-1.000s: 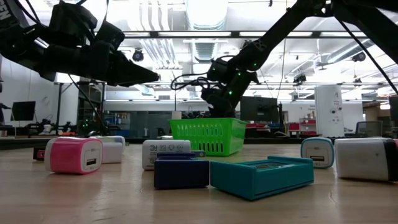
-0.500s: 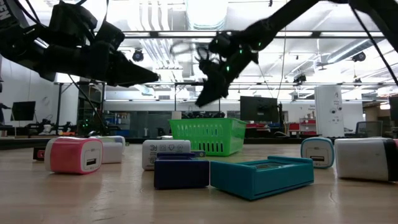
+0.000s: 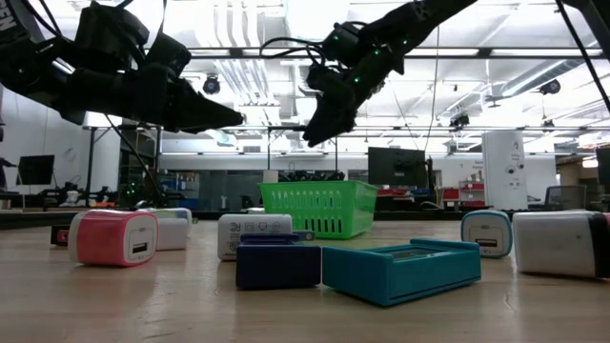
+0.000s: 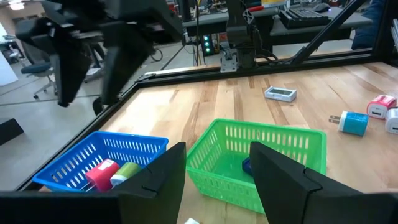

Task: Pick & Place Office items
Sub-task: Put the top small white charger adapter into the blue bin

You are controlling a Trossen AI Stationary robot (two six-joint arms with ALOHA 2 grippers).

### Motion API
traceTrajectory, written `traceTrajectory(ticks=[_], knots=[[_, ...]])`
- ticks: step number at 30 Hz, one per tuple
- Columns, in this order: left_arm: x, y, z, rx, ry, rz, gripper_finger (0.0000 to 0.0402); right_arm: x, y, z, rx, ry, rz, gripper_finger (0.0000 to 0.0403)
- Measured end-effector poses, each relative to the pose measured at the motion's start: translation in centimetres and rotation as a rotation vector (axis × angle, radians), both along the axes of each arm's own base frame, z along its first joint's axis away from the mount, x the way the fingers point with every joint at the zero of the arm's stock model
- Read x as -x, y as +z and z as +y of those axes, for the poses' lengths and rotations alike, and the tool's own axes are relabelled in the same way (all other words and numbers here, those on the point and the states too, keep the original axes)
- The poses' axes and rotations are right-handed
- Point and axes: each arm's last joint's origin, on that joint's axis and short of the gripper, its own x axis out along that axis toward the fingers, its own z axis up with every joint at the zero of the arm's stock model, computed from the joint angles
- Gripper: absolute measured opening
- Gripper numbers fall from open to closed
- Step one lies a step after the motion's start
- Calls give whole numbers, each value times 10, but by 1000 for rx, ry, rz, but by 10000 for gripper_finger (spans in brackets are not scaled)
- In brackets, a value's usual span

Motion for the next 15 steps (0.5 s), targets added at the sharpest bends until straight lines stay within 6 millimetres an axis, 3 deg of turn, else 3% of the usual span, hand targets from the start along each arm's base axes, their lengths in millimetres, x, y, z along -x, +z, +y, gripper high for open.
traceTrajectory(ticks=[7, 15], knots=[[0, 0, 1, -3, 23, 0, 181, -9, 1, 26, 3, 71, 14, 341], [0, 0, 1, 10, 29, -2, 181, -19, 19, 76, 89, 229, -120, 353]])
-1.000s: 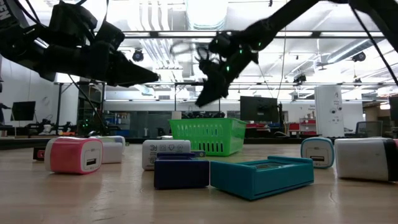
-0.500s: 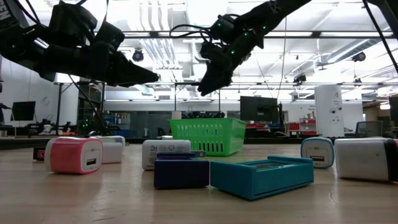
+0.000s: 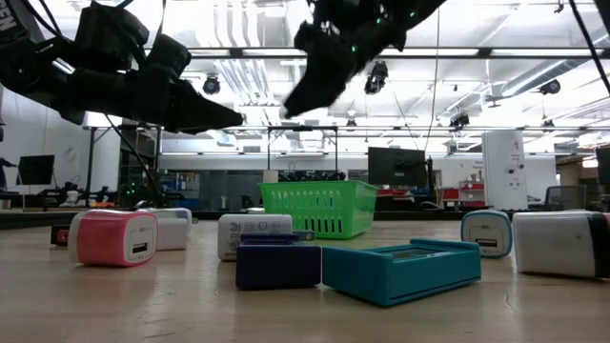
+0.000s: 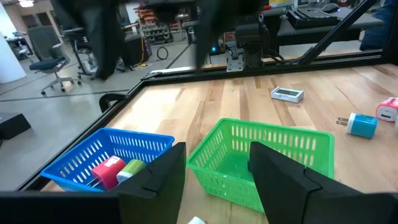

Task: Pick & Place Office items
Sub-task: Put the top small white charger adapter into the blue bin

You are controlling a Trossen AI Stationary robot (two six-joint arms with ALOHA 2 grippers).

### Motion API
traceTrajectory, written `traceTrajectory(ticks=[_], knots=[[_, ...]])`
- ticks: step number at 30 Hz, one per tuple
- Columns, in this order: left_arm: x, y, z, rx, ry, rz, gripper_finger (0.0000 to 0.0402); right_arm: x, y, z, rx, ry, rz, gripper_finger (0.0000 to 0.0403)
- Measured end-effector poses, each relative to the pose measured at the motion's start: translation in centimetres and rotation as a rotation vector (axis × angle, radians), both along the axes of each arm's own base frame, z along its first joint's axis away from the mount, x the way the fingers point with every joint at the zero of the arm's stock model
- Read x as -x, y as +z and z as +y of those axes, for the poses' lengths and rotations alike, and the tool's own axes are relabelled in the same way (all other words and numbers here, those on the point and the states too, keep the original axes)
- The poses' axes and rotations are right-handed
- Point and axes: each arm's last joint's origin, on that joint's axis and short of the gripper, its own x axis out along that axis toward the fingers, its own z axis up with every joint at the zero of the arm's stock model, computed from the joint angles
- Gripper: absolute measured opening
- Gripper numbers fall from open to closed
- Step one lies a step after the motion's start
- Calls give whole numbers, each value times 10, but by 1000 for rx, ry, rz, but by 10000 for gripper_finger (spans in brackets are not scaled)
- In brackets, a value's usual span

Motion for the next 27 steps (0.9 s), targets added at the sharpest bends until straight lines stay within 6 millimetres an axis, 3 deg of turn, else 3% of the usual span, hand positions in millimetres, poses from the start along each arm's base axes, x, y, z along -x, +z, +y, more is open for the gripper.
traceTrajectory(ticks=[5, 12, 27], knots=[[1, 1, 0, 11, 2, -26, 181, 3, 7, 34, 45, 85, -207, 352], [12, 1, -1, 15, 3, -123, 181, 35, -4, 65, 80, 150, -477, 352], [22, -10, -5, 103, -47, -104, 181, 112, -38, 105, 122, 146, -703, 352]])
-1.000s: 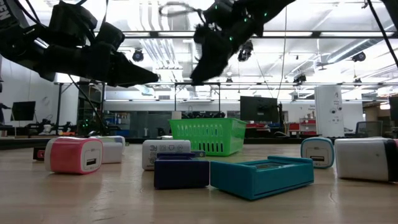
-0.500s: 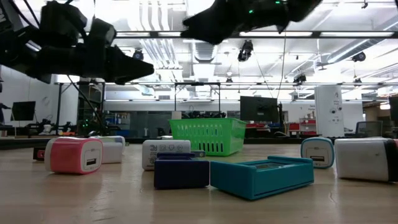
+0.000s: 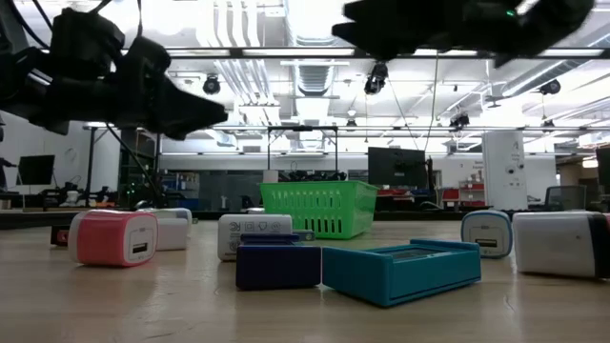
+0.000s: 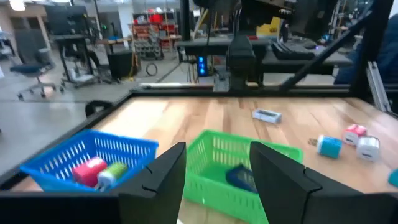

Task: Pick & Place Office items
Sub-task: Put the top small white charger adapter into the blue bin

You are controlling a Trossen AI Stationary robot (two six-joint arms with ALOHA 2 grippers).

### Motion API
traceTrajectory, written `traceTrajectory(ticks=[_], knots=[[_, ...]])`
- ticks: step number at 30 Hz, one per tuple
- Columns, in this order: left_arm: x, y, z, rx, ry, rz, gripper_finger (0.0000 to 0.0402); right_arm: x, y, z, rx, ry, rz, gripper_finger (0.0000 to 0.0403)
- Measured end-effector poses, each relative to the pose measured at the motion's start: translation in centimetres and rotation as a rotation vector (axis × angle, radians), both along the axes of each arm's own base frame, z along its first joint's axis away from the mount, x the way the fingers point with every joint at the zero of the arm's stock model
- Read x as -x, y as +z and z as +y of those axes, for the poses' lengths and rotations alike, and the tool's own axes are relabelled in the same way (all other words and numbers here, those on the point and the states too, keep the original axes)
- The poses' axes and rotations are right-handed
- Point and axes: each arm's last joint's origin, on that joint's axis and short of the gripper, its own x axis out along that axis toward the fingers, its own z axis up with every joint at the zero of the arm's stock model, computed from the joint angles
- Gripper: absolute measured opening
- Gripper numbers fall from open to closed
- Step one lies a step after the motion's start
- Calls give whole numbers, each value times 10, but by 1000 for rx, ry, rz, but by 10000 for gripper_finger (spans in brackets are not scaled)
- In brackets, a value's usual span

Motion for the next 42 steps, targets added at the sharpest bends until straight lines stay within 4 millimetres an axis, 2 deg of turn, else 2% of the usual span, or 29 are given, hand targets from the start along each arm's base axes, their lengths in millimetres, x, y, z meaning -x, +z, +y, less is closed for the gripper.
traceTrajectory(ticks=[8, 21, 29, 35, 42], knots=[[10, -10, -3, -14, -40, 34, 181, 27, -22, 7, -23, 3, -79, 352], [12, -20, -5, 136, -57, 128, 181, 34, -34, 6, -35, -11, -55, 352], [-18, -12, -3, 67, -60, 335, 181, 36, -37, 6, -34, -17, -44, 352], [-40, 7, 1, -52, -25, 516, 181, 36, -38, 6, -31, -18, -42, 352], [-54, 29, 2, -142, -42, 633, 181, 40, -45, 6, -29, -18, -16, 352]])
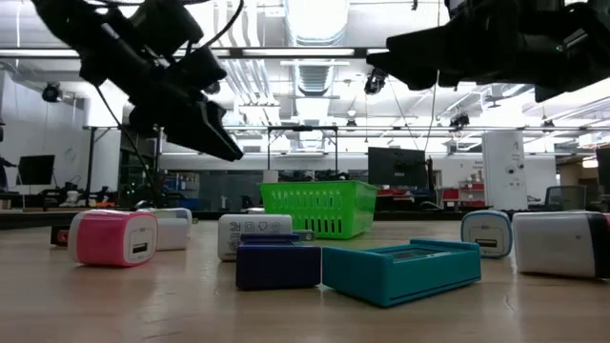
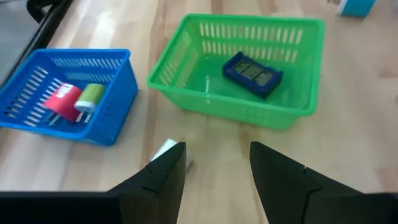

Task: Pick & Place Office items
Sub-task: Put the top small white charger adapter into the blue bin

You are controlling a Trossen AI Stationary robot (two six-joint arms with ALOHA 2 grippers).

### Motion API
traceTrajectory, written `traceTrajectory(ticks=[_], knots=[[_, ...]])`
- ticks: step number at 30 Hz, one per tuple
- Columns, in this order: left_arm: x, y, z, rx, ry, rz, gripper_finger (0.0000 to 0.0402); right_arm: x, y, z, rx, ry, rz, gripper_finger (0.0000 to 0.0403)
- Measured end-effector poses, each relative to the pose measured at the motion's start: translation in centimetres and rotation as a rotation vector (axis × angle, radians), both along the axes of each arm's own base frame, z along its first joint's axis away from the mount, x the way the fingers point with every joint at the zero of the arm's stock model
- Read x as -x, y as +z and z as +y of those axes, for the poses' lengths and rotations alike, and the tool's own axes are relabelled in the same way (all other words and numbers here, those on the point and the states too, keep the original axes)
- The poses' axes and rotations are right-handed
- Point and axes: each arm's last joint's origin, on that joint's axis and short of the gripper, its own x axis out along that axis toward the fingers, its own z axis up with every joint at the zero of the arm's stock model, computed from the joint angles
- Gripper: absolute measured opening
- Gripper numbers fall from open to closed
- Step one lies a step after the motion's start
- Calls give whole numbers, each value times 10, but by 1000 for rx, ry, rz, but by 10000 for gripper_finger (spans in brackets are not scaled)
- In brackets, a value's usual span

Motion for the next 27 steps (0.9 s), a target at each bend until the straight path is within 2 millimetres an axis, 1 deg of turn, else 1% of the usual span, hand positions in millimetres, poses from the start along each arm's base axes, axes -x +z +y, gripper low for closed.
traceTrajectory(ticks=[4, 8, 13, 16, 21, 27], knots=[[-3, 6, 2, -73, -15, 32, 181, 2, -2, 0, -2, 0, 9, 352], [-6, 9, 5, -101, -24, 48, 181, 2, -3, 0, 1, 1, 14, 352], [-16, -2, 16, -103, 5, 157, 182, 2, -5, 0, 7, 1, 28, 352], [-28, -8, 20, -118, -19, 243, 182, 2, -5, 0, 9, 1, 29, 352], [-48, -13, 23, -144, -71, 346, 182, 2, -6, 0, 11, 2, 35, 352], [-60, -17, 29, -185, -108, 426, 182, 2, -8, 0, 9, 2, 57, 352]])
